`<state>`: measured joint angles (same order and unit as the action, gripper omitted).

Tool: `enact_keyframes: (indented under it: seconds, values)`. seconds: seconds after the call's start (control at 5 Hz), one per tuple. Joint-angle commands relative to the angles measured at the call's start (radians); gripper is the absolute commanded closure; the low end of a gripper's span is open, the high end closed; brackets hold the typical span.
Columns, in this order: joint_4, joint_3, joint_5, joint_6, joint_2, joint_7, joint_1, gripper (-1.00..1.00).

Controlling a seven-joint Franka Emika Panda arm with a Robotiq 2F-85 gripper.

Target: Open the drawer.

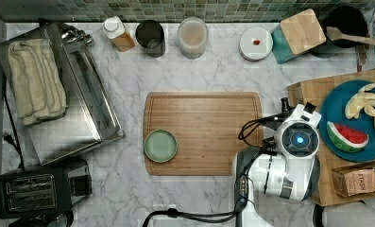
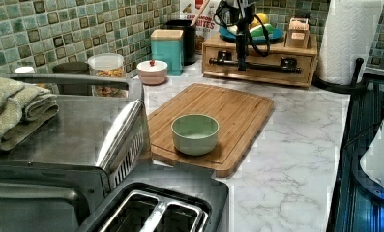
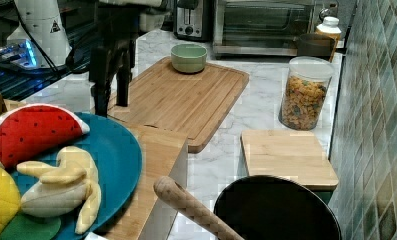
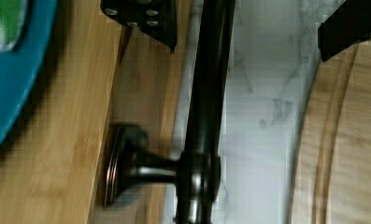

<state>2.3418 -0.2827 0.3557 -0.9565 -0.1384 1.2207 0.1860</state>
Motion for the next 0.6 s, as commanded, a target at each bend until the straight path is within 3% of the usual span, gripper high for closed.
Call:
enact_keyframes:
  seconds: [0.2, 0.6]
  values:
    - [-0.015, -0.024, -0.121, 0.037, -0.057, -0.079, 0.026, -1.0]
    - [0.032, -0.032, -0.118, -0.065, -0.074, -0.063, 0.028, -1.0]
